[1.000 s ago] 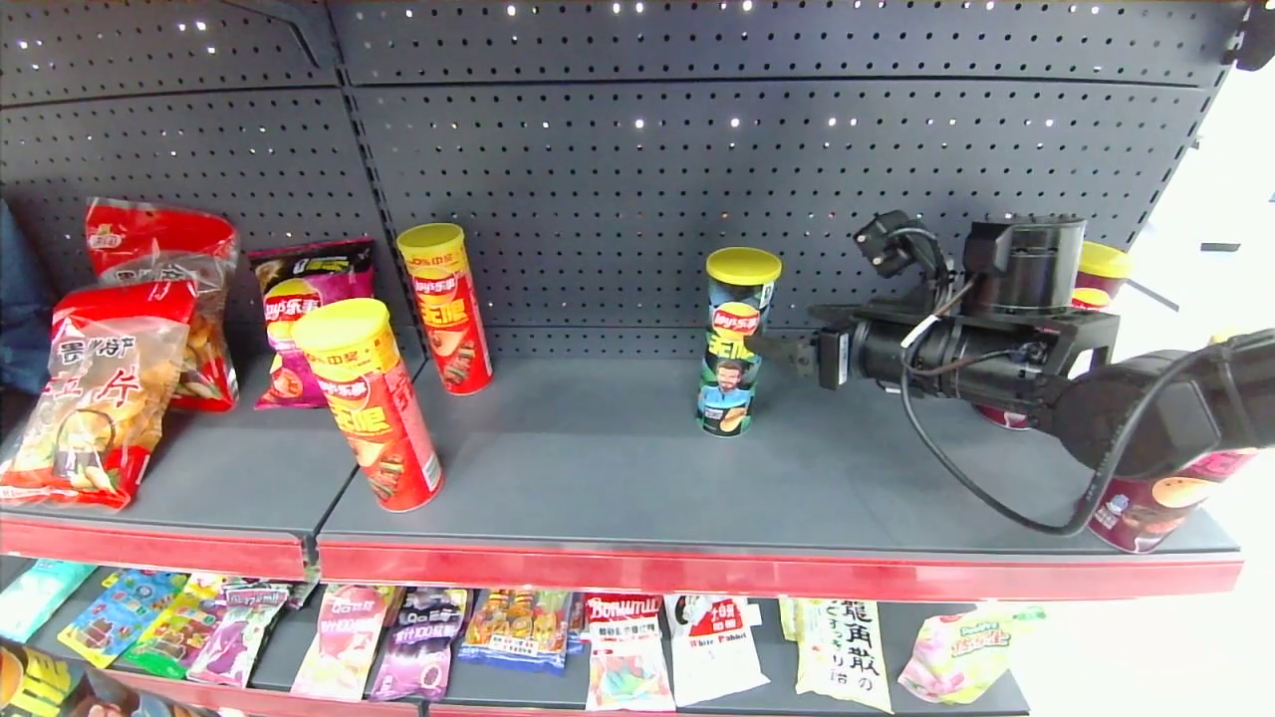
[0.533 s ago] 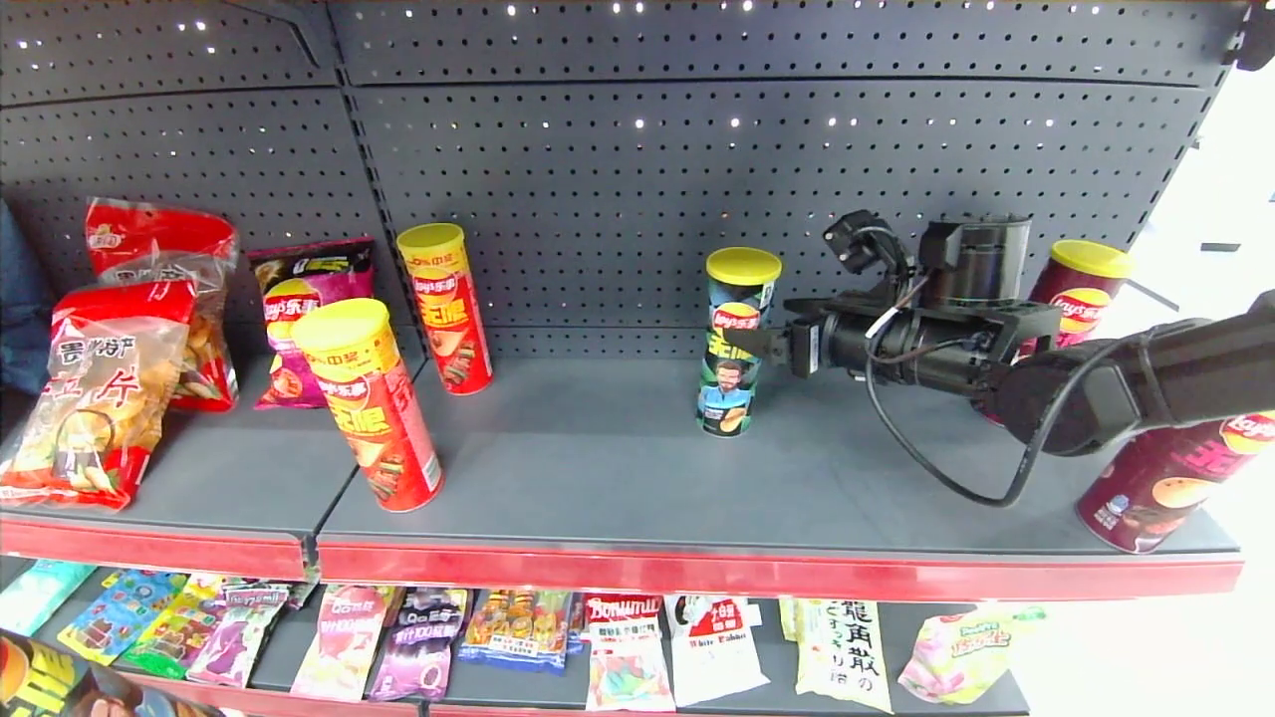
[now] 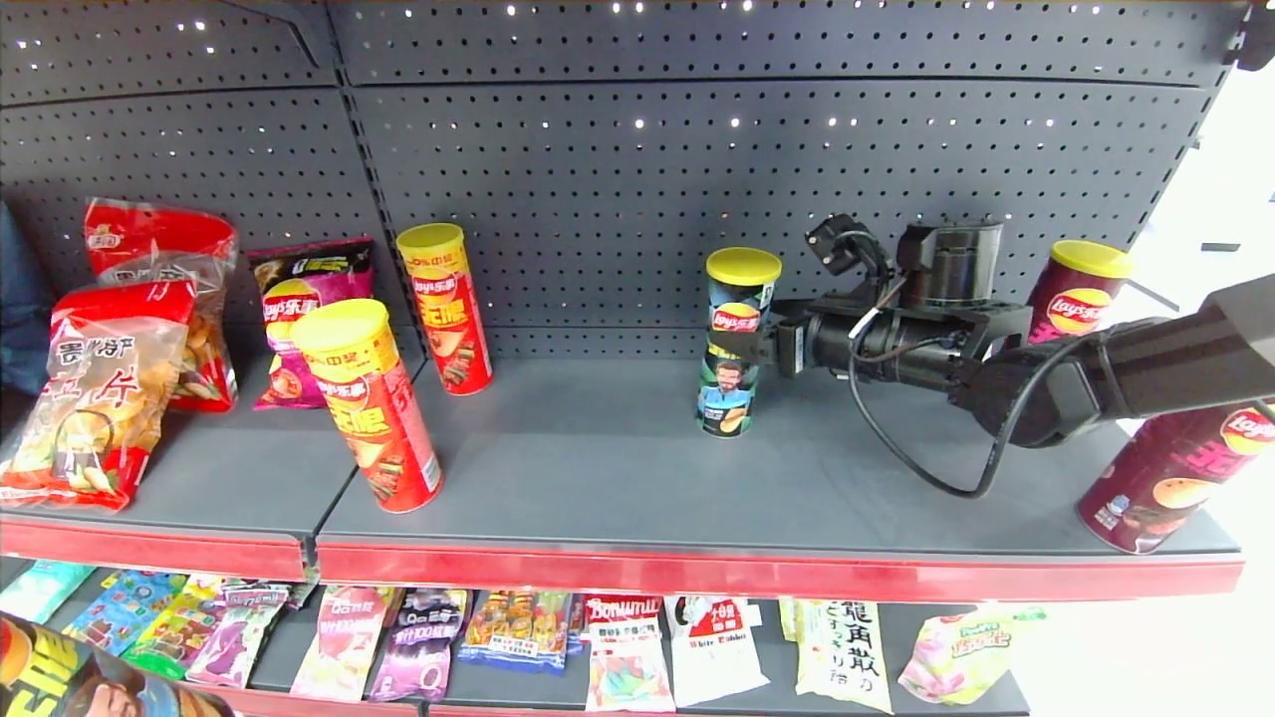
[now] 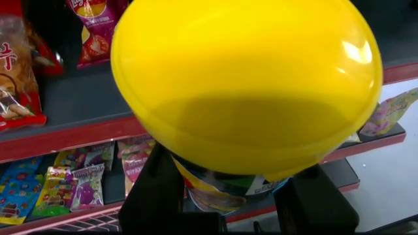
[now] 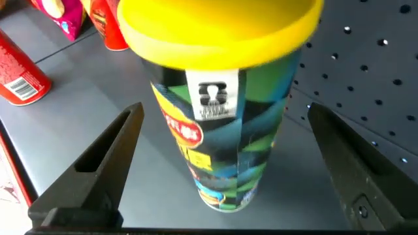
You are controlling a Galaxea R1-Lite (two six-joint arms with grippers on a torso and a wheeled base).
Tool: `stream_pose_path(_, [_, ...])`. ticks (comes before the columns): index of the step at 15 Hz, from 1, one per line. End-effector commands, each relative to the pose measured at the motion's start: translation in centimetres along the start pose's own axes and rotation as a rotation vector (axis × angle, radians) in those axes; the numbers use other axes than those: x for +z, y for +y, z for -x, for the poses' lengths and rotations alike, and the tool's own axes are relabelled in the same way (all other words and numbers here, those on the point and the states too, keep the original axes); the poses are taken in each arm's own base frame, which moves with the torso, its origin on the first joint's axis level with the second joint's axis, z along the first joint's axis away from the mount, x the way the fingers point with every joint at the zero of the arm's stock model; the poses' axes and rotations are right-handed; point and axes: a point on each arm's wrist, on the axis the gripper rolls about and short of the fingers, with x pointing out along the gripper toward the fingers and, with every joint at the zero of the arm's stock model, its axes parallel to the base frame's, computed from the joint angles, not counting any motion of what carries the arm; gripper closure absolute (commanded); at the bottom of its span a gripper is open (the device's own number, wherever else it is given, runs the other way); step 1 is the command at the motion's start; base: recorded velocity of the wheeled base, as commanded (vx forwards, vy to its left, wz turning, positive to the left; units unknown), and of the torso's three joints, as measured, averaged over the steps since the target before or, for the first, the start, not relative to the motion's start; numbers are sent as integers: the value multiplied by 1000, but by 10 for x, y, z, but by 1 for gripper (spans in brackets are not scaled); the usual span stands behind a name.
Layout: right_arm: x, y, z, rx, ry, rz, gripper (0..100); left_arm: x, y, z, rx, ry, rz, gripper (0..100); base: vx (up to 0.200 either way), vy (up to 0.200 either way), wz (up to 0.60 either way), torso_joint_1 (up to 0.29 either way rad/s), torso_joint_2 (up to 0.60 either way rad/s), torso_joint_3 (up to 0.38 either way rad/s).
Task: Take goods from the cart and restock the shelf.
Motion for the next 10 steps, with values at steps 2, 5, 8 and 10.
stream_pose_path(2, [4,-4,-10,16,-25,13,0,0,0,-1,-4,4,1,100,0,0,0,0,0,0])
stream_pose_path(5, [7,-7,-18,15,-38,31,0,0,0,0,-4,1,0,100,0,0,0,0,0,0])
stream_pose_path(8, [6,-4,-19,23,-34,30,0,0,0,0,-4,0,0,100,0,0,0,0,0,0])
stream_pose_path(10, [5,-2,-21,27,-33,30,100,0,0,0,-4,0,0,100,0,0,0,0,0,0])
